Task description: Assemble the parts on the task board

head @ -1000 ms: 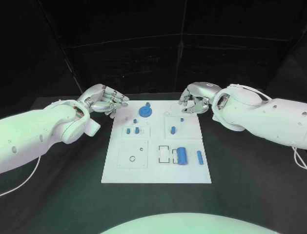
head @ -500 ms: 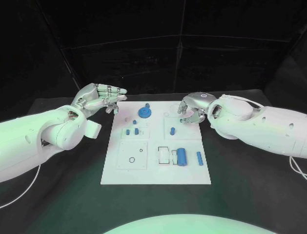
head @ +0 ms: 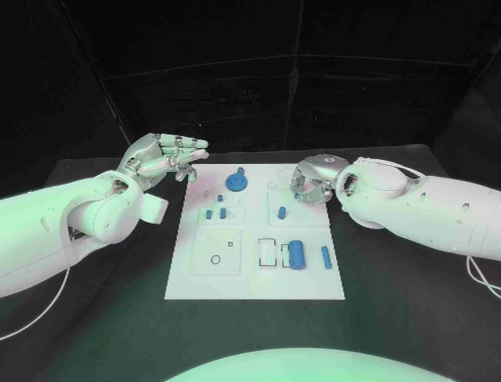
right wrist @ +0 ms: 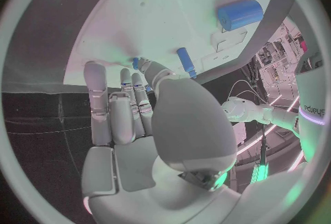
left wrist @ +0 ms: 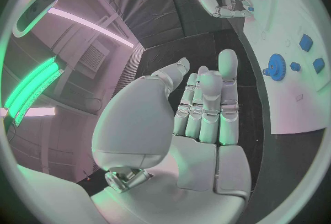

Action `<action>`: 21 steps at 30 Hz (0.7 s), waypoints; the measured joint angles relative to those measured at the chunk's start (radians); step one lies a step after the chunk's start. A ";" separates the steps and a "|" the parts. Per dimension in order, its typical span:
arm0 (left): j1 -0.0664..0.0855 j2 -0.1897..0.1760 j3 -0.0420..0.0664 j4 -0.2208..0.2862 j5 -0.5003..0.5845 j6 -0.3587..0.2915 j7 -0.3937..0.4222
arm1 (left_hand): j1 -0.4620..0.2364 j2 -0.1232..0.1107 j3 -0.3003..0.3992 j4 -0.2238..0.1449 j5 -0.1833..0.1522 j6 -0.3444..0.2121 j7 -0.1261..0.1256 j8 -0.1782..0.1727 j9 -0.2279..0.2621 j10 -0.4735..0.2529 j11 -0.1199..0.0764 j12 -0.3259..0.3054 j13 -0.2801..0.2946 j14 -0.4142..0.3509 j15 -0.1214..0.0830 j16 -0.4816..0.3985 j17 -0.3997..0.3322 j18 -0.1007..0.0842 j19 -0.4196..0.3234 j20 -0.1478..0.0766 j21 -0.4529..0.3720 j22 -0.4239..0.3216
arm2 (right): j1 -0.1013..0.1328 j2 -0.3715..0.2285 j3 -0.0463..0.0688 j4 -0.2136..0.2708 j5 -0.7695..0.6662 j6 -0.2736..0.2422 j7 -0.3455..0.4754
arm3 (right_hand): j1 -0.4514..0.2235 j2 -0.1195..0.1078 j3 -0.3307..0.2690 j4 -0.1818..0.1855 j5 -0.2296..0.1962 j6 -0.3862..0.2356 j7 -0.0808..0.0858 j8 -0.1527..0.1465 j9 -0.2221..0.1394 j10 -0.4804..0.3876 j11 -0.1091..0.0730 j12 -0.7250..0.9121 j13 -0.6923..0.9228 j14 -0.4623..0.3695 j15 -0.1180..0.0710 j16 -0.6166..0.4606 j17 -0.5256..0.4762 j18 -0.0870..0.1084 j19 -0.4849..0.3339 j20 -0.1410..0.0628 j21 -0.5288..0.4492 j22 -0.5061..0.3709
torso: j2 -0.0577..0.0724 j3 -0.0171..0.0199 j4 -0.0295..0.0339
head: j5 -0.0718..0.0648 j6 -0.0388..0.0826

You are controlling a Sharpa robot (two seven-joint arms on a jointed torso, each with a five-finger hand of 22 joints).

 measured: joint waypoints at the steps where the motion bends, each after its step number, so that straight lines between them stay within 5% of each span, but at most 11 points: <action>1: 0.000 0.000 0.000 0.000 0.001 0.000 0.000 | 0.000 0.000 0.000 0.000 0.000 0.000 0.000 0.000 -0.001 0.000 0.000 0.000 0.000 0.000 0.000 0.000 0.000 0.000 0.000 0.000 0.000 0.000 | -0.001 0.001 0.000 -0.001 0.000 0.001 0.001 | 0.003 0.003 0.009 -0.003 0.000 0.006 -0.002 0.000 0.001 0.007 0.000 -0.004 -0.004 0.000 0.000 0.005 0.002 0.000 0.002 -0.002 0.005 0.005 | 0.000 0.0002 0.0000 | 0.001 0.000; 21: -0.002 0.001 0.000 -0.006 0.011 0.002 0.002 | 0.000 0.000 -0.003 -0.003 0.000 -0.004 0.003 0.000 -0.002 -0.004 0.004 0.000 0.001 -0.004 -0.004 -0.004 -0.006 0.000 -0.003 0.003 -0.004 -0.004 | -0.003 0.013 0.000 -0.012 0.008 0.025 0.015 | 0.005 0.013 0.071 -0.030 -0.009 0.047 -0.009 0.000 0.003 0.062 -0.013 -0.018 -0.036 0.004 -0.004 0.016 0.007 0.000 0.013 -0.013 0.038 0.045 | -0.001 0.0003 -0.0012 | 0.004 -0.012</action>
